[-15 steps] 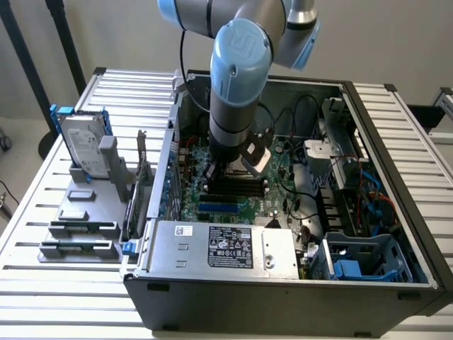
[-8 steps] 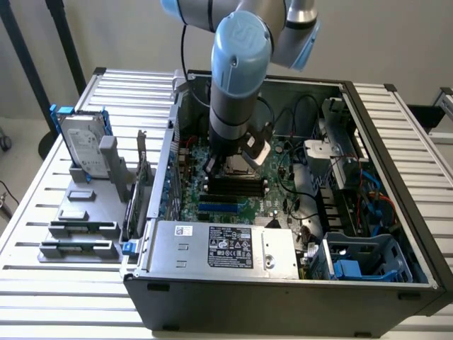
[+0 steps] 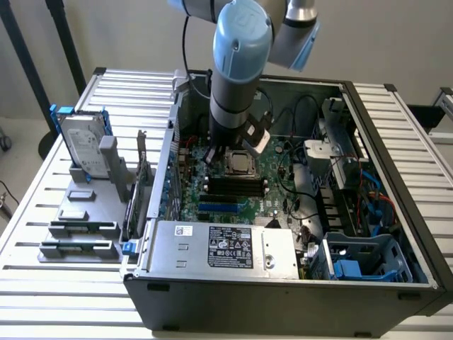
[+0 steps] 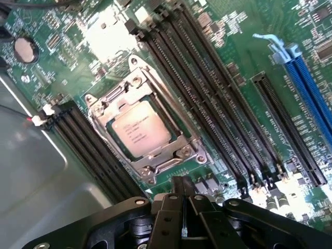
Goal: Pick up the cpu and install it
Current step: 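Install the first cpu locking lever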
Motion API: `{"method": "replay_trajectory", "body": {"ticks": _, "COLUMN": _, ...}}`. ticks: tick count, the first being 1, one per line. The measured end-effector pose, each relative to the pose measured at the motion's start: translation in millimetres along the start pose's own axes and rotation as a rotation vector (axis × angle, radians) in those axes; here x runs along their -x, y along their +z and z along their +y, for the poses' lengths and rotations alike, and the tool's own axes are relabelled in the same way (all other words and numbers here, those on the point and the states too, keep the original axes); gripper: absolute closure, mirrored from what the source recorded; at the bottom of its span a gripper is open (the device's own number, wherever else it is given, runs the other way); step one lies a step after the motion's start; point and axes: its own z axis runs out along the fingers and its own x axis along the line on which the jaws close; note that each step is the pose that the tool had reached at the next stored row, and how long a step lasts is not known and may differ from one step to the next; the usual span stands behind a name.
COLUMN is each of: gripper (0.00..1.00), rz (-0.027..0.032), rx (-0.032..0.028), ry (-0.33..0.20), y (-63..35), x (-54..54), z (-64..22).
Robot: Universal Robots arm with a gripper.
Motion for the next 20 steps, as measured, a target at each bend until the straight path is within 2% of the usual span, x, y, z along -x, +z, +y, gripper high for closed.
{"method": "replay_trajectory", "body": {"ticks": 3, "gripper": 0.89, "rz": -0.0083, "rx": -0.0009, "ry": -0.012, "y": -2.6, "x": -3.3, "z": -2.6}}
{"method": "replay_trajectory", "body": {"ticks": 7, "gripper": 0.89, "rz": -0.0211, "rx": 0.0008, "ry": -0.027, "y": -4.9, "x": -5.9, "z": -4.7}}
{"method": "replay_trajectory", "body": {"ticks": 13, "gripper": 0.89, "rz": -0.0466, "rx": 0.009, "ry": -0.045, "y": -4.1, "x": -9.6, "z": -7.4}}
{"method": "replay_trajectory", "body": {"ticks": 20, "gripper": 0.89, "rz": -0.0668, "rx": 0.0206, "ry": -0.053, "y": 0.8, "x": -19.8, "z": -14.3}}
